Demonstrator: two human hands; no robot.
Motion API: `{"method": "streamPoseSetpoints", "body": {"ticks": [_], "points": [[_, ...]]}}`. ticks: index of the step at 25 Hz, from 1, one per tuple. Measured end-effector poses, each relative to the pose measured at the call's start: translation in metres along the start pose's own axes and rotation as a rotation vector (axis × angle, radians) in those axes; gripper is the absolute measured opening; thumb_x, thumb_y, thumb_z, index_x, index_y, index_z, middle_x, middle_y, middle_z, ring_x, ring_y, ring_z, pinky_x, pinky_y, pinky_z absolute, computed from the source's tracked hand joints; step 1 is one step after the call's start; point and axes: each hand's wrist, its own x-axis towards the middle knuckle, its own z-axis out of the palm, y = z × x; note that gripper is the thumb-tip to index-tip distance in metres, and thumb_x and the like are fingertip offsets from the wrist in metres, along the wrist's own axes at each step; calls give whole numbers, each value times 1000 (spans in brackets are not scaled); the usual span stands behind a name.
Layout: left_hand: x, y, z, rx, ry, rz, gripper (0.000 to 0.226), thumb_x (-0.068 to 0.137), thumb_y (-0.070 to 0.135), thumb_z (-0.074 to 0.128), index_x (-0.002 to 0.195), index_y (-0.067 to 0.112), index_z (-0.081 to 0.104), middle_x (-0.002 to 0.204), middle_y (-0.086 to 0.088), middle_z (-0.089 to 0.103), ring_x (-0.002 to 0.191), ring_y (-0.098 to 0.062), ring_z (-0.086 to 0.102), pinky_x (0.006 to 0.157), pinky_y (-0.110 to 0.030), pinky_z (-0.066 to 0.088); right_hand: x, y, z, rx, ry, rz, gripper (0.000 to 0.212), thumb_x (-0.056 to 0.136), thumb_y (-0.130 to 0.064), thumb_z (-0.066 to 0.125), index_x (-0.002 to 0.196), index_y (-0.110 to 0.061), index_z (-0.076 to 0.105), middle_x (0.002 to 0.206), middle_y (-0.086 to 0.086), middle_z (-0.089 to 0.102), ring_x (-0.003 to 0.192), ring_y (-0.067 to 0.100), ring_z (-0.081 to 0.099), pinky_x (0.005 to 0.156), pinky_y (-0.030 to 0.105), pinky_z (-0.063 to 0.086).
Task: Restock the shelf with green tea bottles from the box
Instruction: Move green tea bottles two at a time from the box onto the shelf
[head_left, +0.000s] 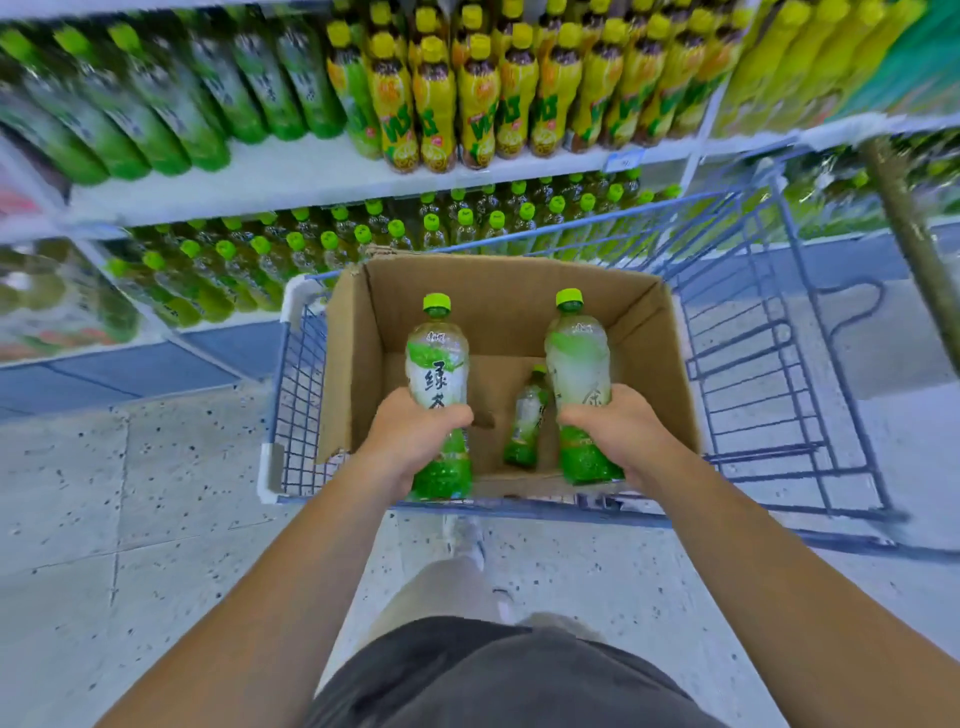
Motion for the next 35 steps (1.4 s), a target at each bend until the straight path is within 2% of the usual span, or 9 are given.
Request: {"method": "streamPoseSetpoints", "body": {"ticks": [7, 10, 14, 16, 19, 22, 24, 33, 35], "points": [[-96, -11, -33, -40, 50, 142, 22, 67, 20, 82, 85, 17, 70, 69, 0, 72, 65, -20, 71, 62, -39, 60, -94, -16, 11, 51, -89, -156, 33, 69, -20, 76, 99, -8, 69, 82, 11, 70, 70, 29, 69, 60, 39, 58], [-128, -11, -62, -34, 87, 181, 36, 65, 21, 84, 98, 18, 69, 79, -3, 75, 72, -20, 73, 62, -36, 60, -129, -27, 26, 25, -118, -200, 40, 67, -22, 75, 104, -8, 67, 89, 12, 70, 75, 30, 69, 66, 42, 59], [-155, -11, -103, -55, 134, 184, 32, 65, 22, 83, 94, 12, 72, 85, -14, 75, 75, -27, 74, 69, -47, 62, -158, -45, 56, -17, -147, -251, 40, 67, -21, 76, 103, -7, 66, 90, 14, 70, 78, 33, 69, 72, 46, 59], [-162, -14, -127, -81, 160, 203, 30, 65, 22, 85, 92, 14, 73, 80, -8, 76, 71, -21, 74, 61, -40, 61, -167, -56, 76, -45, -163, -267, 38, 70, -21, 77, 103, -8, 66, 92, 14, 71, 82, 34, 70, 73, 48, 60], [-166, -20, -168, -108, 228, 229, 33, 61, 24, 87, 90, 16, 72, 70, 4, 74, 61, -12, 71, 51, -29, 54, -173, -79, 116, -116, -193, -331, 31, 73, -25, 78, 99, -14, 65, 91, 9, 71, 80, 28, 68, 65, 39, 55], [-164, -23, -211, -143, 259, 241, 43, 59, 27, 89, 96, 14, 71, 86, -6, 77, 80, -26, 75, 73, -49, 61, -177, -101, 161, -170, -192, -385, 26, 75, -25, 79, 96, -22, 63, 91, 2, 71, 79, 20, 68, 57, 30, 49], [-159, -28, -251, -154, 284, 265, 45, 60, 30, 90, 97, 15, 71, 88, -7, 76, 85, -31, 74, 80, -54, 60, -176, -115, 199, -218, -184, -415, 25, 76, -24, 78, 96, -23, 62, 91, 2, 70, 79, 20, 68, 58, 31, 49], [-104, -58, -420, -102, 356, 247, 35, 65, 34, 89, 92, 25, 71, 84, 9, 76, 81, -14, 73, 80, -47, 61, -153, -153, 370, -184, -121, -361, 25, 82, -22, 80, 93, -25, 58, 88, -2, 68, 76, 16, 66, 56, 29, 47], [-86, -63, -442, -91, 366, 207, 34, 65, 35, 90, 92, 24, 72, 83, 8, 77, 78, -13, 74, 80, -45, 62, -146, -156, 402, -148, -144, -317, 28, 80, -23, 81, 100, -22, 62, 92, 0, 71, 82, 21, 69, 66, 35, 55]]}}
